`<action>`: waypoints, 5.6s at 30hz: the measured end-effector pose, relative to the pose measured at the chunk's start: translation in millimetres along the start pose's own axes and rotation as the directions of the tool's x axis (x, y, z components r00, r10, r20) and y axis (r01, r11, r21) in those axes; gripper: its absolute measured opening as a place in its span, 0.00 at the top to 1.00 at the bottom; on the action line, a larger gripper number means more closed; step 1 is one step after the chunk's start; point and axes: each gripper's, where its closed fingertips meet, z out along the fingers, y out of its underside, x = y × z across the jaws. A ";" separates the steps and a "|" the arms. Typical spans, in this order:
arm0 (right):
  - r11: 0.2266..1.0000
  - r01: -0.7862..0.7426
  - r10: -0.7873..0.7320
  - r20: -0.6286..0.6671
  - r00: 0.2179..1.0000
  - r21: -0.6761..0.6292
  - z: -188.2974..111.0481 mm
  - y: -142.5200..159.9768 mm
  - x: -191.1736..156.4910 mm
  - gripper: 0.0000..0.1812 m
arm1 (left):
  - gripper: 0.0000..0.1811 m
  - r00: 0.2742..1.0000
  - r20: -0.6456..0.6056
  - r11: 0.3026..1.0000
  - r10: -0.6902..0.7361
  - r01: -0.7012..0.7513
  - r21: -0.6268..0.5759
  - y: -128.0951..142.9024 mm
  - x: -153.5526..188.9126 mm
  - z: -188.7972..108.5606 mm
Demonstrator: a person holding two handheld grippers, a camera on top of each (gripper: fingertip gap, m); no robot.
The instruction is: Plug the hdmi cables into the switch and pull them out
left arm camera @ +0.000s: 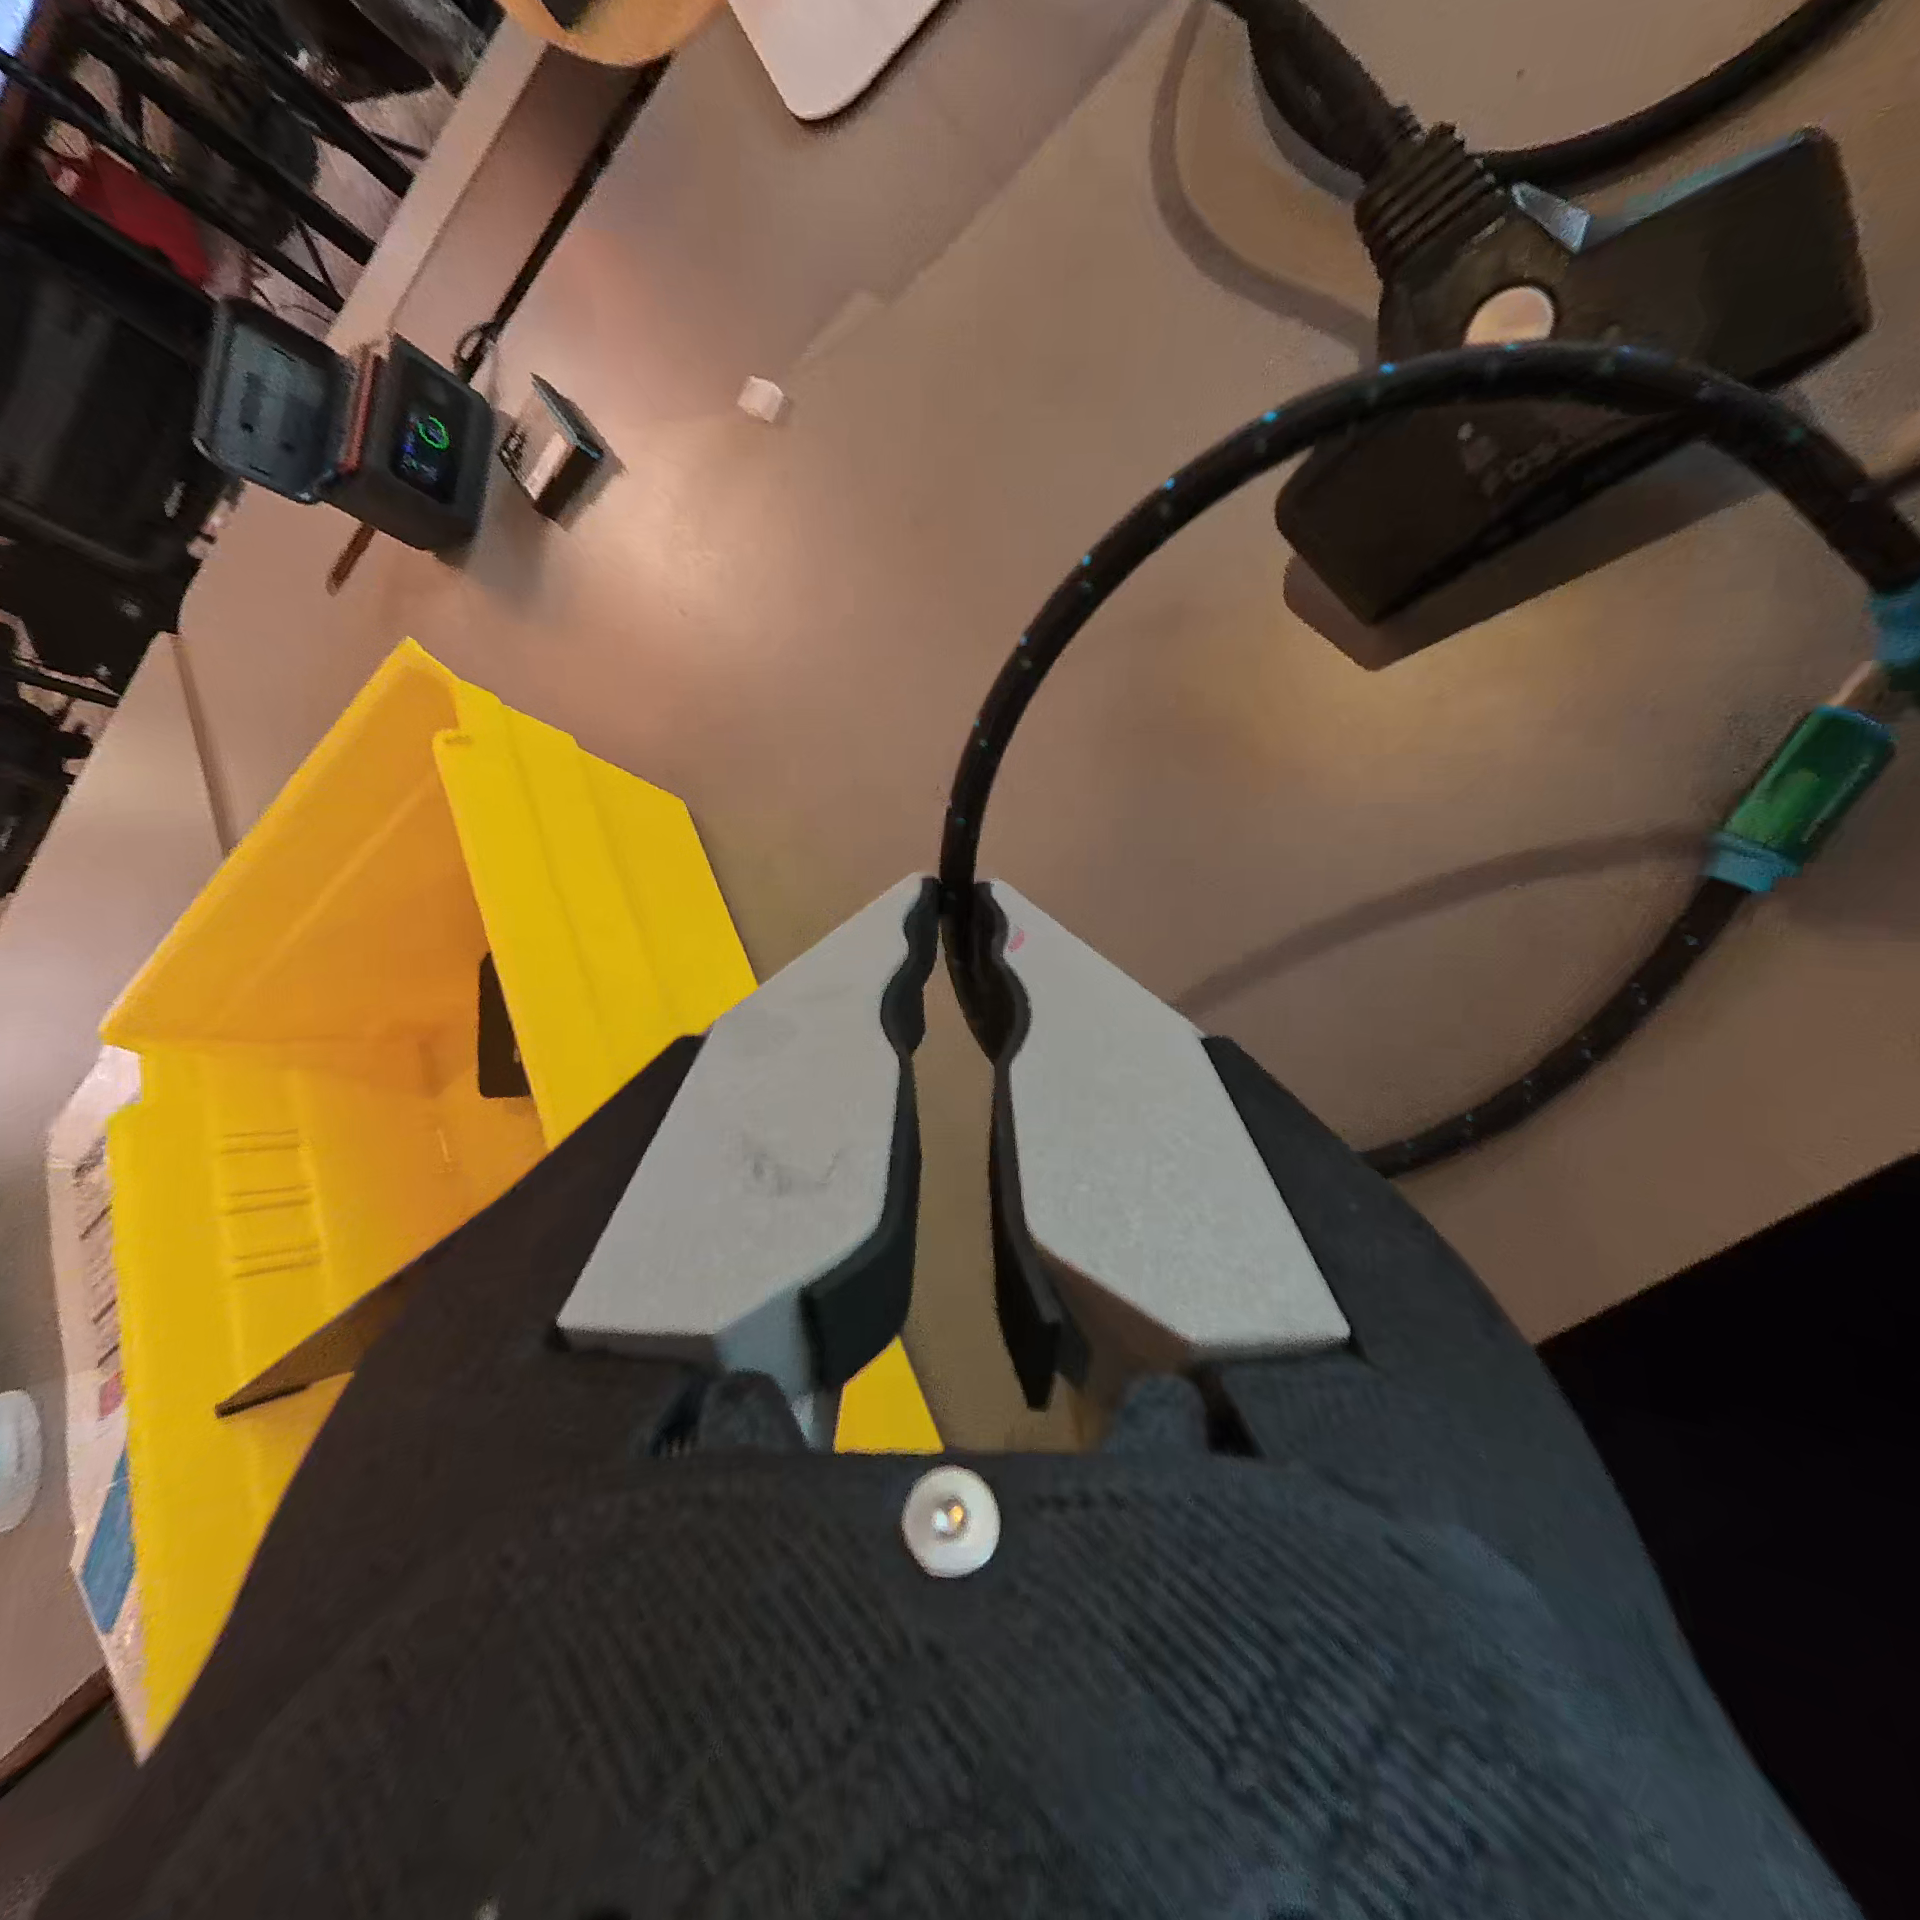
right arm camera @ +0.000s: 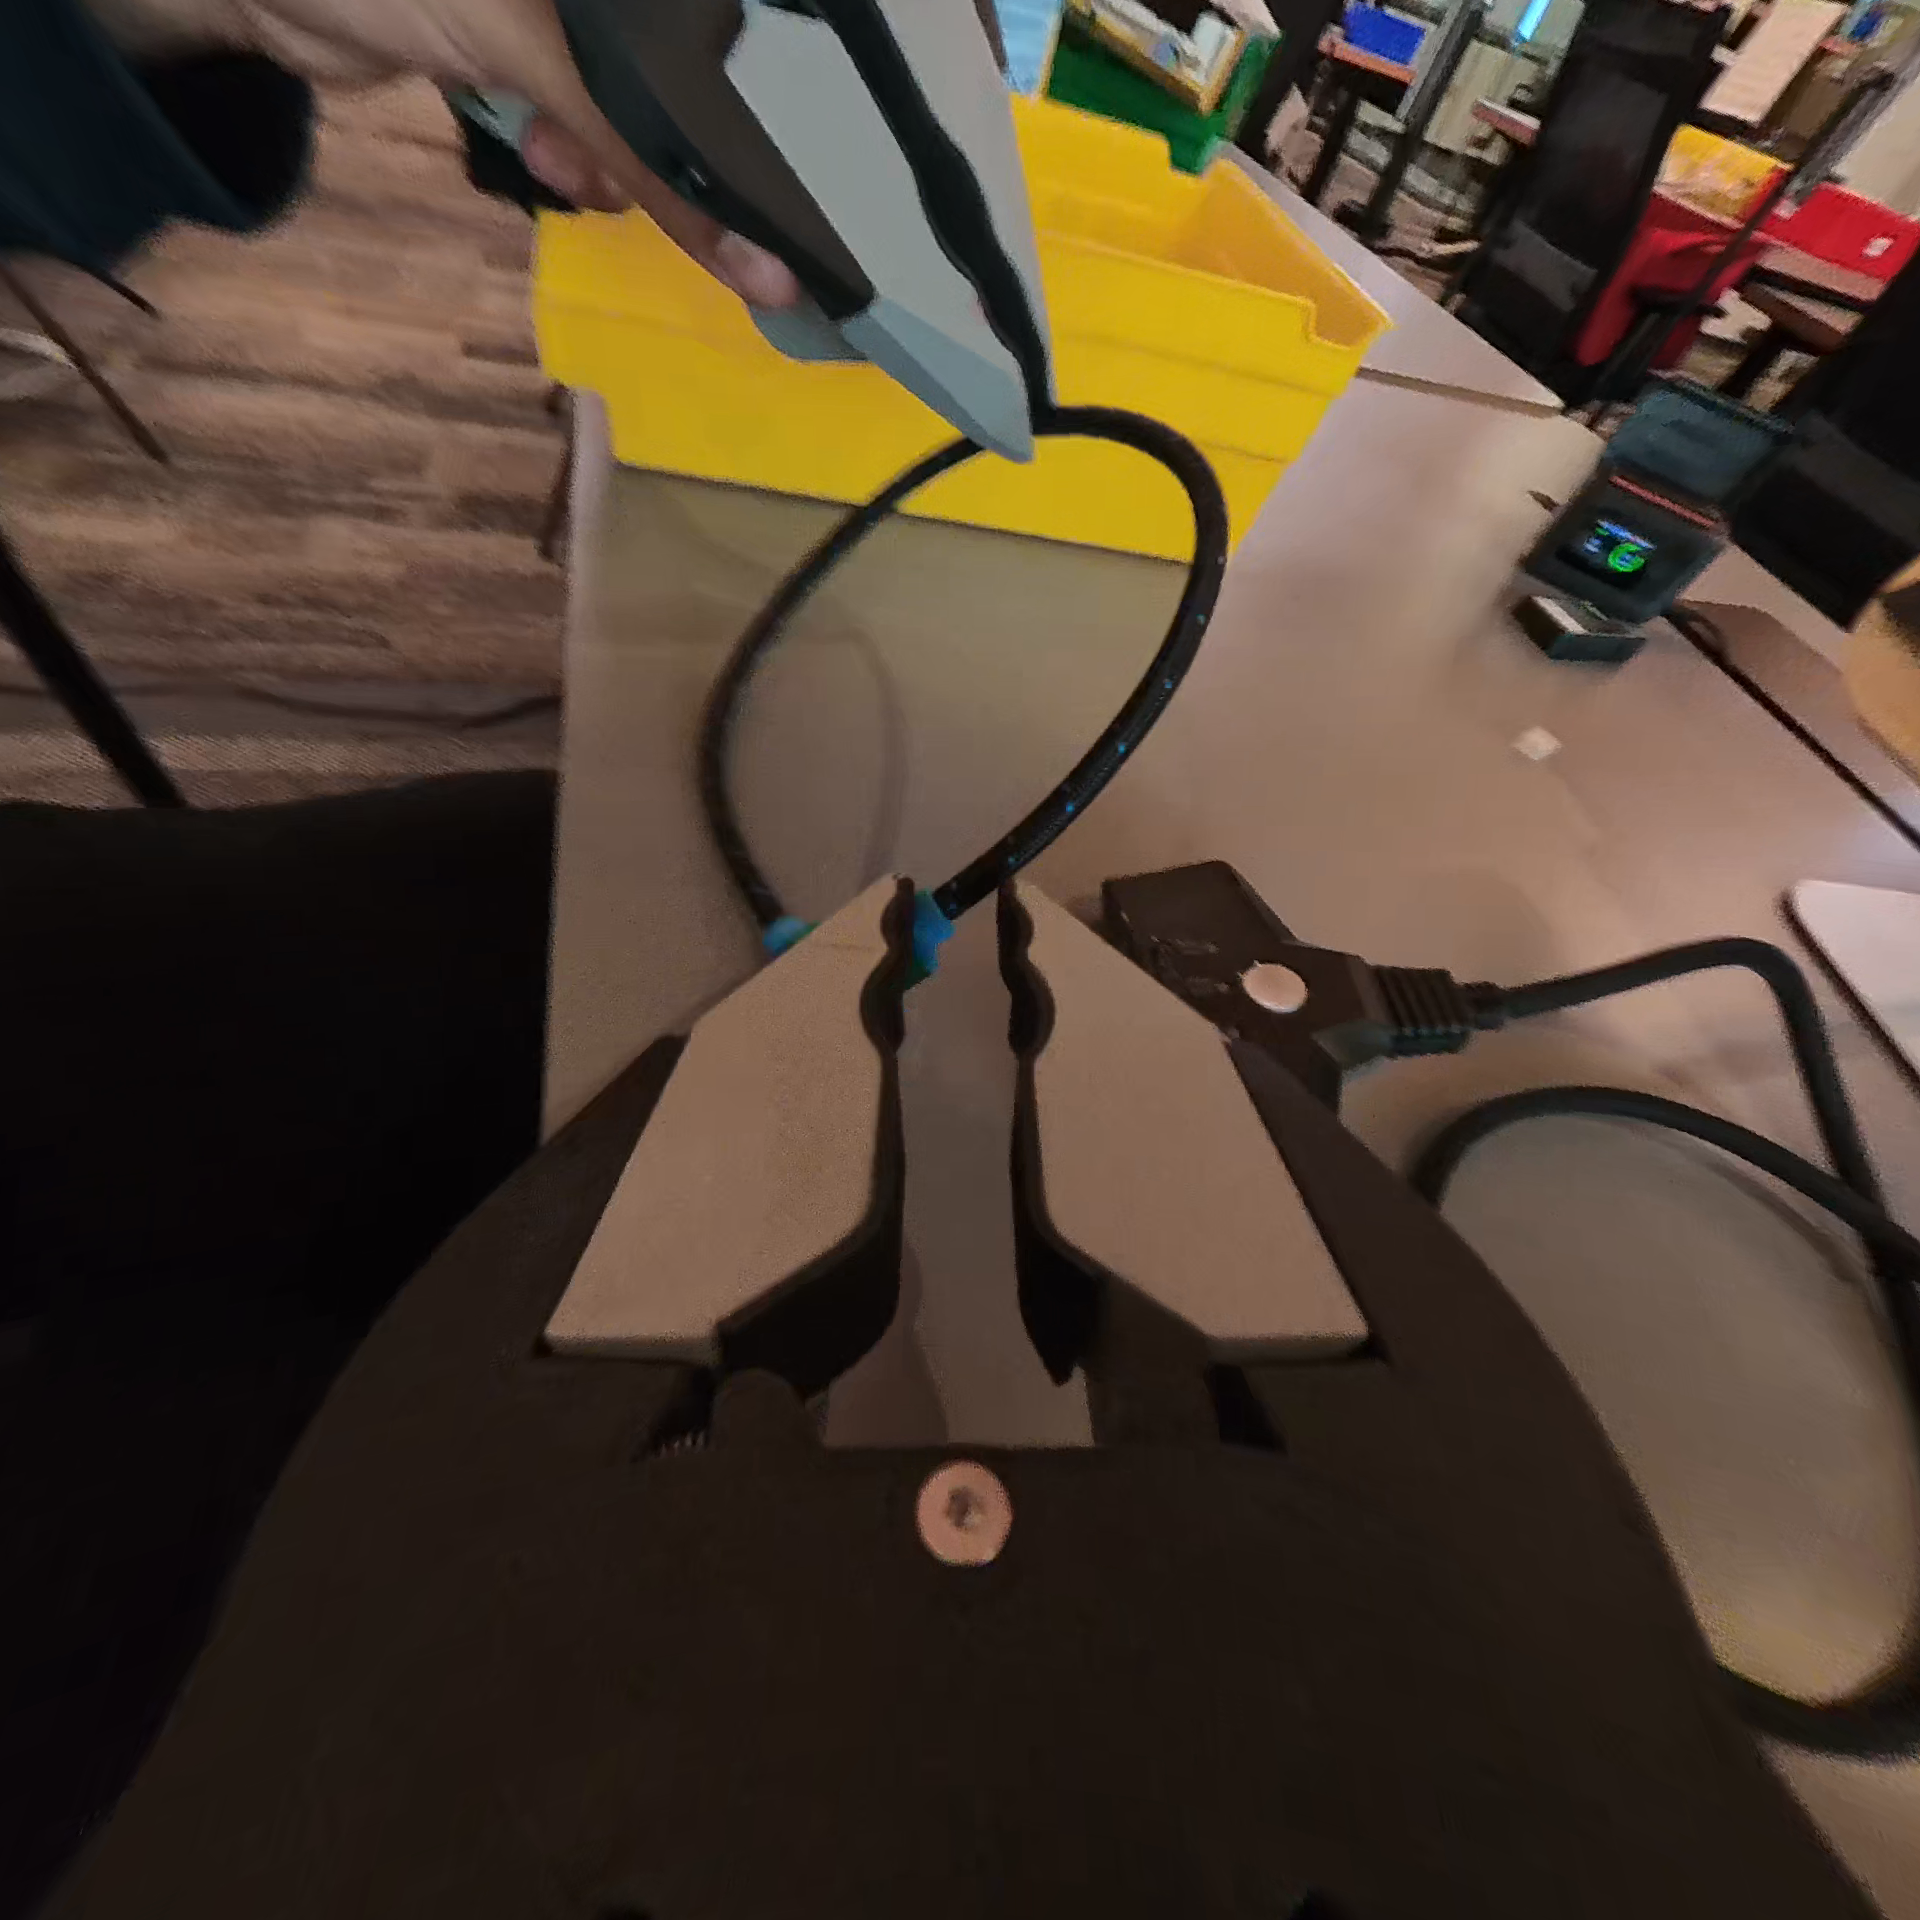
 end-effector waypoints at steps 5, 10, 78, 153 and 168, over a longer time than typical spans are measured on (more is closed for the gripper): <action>0.997 -0.013 0.005 -0.109 0.994 -0.077 -0.9 14.6 22.2 1.00 | 0.97 0.999 -0.034 0.998 -0.038 0.036 -0.050 22.2 1.8 6.1; 0.995 -0.072 0.049 -0.295 0.954 -0.067 -14.0 20.1 59.3 1.00 | 0.97 0.996 -0.082 0.987 -0.046 0.032 -0.159 53.8 12.2 14.7; 0.867 -0.494 0.498 0.142 0.856 -0.065 7.0 29.1 140.5 0.88 | 0.85 0.925 0.142 0.753 0.352 -0.370 0.544 -104.2 33.2 116.7; 0.882 -0.464 0.466 0.002 0.885 -0.085 -2.7 44.8 158.6 0.76 | 1.00 0.904 0.222 0.737 0.365 -0.427 0.525 -96.9 16.3 119.7; 0.889 -0.452 0.431 -0.202 0.879 -0.071 -8.4 57.6 188.5 0.80 | 1.00 0.896 0.232 0.729 0.380 -0.444 0.521 -97.3 17.2 120.6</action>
